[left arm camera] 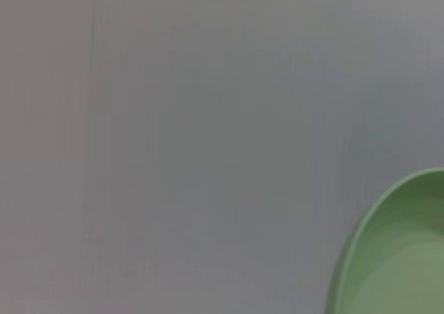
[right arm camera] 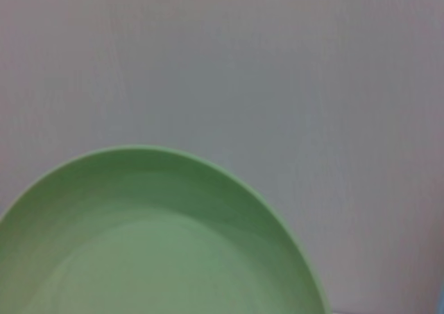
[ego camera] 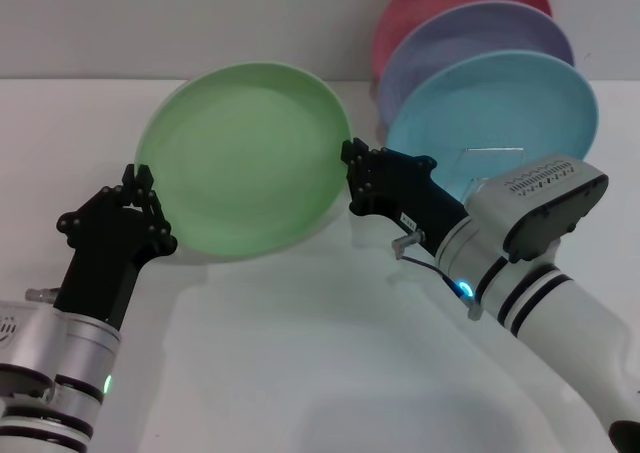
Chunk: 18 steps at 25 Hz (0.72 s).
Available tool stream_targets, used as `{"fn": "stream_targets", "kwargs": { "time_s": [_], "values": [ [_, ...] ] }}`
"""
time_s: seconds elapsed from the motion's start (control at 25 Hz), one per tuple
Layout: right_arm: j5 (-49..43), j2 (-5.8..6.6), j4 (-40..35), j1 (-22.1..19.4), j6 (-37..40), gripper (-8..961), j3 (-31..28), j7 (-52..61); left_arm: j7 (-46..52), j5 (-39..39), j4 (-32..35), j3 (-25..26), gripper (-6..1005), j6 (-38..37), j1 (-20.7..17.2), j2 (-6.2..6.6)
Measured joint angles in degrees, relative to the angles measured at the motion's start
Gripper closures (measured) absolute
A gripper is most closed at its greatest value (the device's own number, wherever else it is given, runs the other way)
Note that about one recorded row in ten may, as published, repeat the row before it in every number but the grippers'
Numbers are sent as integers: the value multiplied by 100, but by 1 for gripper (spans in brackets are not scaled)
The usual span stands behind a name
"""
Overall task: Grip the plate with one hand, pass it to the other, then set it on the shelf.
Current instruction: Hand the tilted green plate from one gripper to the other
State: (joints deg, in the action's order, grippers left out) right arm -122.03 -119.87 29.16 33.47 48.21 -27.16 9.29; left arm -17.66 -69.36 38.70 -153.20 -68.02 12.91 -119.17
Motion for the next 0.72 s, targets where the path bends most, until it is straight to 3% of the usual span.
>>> {"fn": "stream_targets", "kwargs": {
  "time_s": [0.52,0.72],
  "values": [
    [-46,2,5,46,17,917,8,21,13,-37,-4,-10,964,0,-16,-2],
    [-32,4,-26,46,22,779,-2,79,-7,-37,-3,10,964,-7,-39,0]
  ]
}}
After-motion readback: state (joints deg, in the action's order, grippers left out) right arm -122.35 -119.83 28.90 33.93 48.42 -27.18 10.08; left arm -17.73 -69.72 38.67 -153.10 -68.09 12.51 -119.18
